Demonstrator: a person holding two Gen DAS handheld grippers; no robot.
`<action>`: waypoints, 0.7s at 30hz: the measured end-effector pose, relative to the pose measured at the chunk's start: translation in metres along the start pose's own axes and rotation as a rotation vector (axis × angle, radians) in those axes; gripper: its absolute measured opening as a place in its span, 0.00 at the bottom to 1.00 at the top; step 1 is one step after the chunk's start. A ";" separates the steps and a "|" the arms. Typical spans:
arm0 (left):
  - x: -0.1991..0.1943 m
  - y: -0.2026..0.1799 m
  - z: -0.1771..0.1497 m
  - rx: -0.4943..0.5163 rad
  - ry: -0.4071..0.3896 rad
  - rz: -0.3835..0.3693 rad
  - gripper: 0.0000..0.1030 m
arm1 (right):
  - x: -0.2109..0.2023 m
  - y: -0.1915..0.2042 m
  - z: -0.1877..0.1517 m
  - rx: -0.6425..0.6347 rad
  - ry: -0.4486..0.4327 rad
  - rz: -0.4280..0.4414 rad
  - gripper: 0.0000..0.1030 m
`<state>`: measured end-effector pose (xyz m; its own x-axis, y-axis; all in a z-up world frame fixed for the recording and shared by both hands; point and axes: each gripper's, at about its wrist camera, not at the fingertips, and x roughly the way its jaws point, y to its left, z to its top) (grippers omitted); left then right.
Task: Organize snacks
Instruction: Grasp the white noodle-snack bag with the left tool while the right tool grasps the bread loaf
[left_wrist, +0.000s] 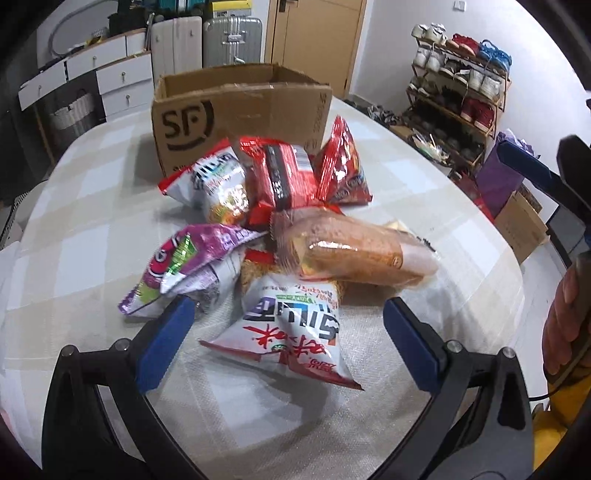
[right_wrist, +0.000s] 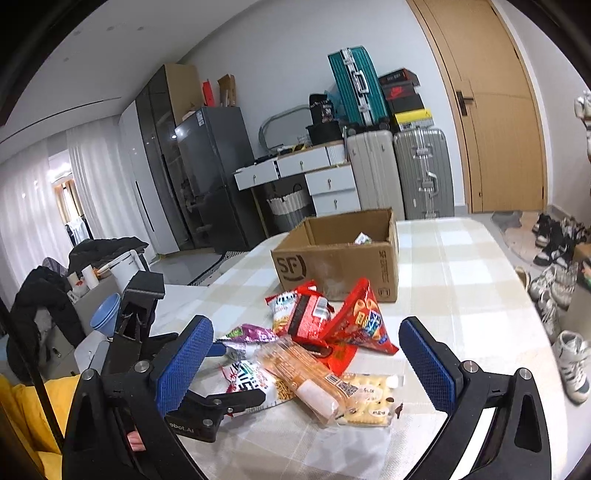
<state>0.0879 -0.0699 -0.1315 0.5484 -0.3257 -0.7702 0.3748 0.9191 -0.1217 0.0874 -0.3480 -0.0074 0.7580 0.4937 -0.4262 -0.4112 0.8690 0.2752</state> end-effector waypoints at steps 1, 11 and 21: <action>0.003 0.001 0.000 0.000 0.005 -0.005 0.99 | 0.003 -0.002 -0.001 0.005 0.009 0.002 0.99; 0.036 0.011 0.002 0.003 0.037 -0.058 0.54 | 0.021 -0.015 -0.014 0.042 0.067 0.009 0.99; 0.035 0.025 0.000 -0.017 0.017 -0.101 0.44 | 0.029 -0.006 -0.021 0.030 0.108 -0.003 0.99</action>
<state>0.1160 -0.0584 -0.1613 0.4958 -0.4132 -0.7638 0.4146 0.8855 -0.2099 0.1016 -0.3381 -0.0397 0.6993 0.4937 -0.5170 -0.3927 0.8696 0.2992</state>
